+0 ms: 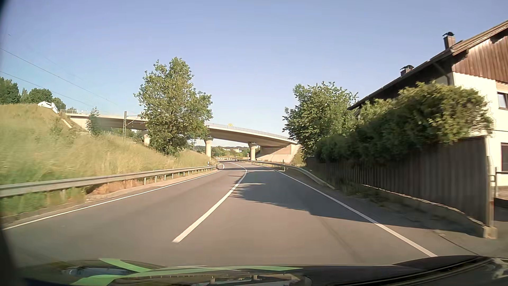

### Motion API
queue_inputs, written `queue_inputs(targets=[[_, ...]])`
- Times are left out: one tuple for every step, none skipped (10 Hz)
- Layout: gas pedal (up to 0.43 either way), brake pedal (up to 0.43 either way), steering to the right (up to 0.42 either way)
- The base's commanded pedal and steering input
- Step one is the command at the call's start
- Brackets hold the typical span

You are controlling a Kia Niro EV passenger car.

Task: Follow the waypoints while adhering to traffic rules and regulations

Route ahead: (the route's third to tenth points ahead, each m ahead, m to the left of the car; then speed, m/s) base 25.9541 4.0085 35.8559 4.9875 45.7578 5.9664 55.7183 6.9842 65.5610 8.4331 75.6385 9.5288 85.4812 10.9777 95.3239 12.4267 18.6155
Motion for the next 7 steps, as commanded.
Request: queue_inputs(targets=[[0.098,0.0,-0.005],[0.098,0.0,-0.005],[0.098,0.0,-0.006],[0.098,0.0,-0.006],[0.098,0.0,-0.007],[0.11,0.0,-0.008],[0.118,0.0,-0.009]])
